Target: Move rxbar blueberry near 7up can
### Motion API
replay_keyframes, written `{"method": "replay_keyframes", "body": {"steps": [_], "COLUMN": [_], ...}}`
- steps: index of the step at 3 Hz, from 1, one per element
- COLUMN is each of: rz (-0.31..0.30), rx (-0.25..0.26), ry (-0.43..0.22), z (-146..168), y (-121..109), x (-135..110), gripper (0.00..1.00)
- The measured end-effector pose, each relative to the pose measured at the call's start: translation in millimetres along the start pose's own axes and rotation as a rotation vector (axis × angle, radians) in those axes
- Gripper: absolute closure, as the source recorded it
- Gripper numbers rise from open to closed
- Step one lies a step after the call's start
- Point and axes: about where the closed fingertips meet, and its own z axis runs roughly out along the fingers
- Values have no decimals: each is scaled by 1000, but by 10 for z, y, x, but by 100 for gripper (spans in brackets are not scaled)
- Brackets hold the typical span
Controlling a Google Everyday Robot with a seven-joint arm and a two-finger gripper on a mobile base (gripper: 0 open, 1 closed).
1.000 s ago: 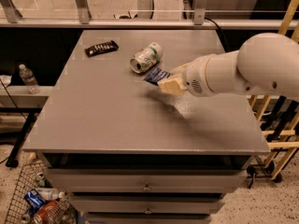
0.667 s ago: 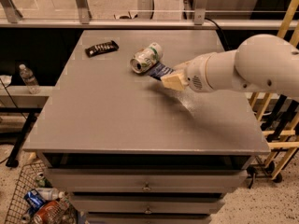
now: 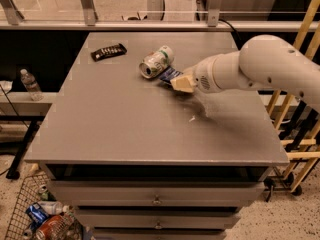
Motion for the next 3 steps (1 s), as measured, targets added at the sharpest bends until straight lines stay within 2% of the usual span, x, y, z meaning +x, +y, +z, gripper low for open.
{"method": "replay_keyframes", "body": {"steps": [1,3], "rz": [8,22], "rx": [-13,-35], "ry": [15,10], "z": [189,372], "y": [-186,-305], "x": [24,50], "gripper": [100,100]}}
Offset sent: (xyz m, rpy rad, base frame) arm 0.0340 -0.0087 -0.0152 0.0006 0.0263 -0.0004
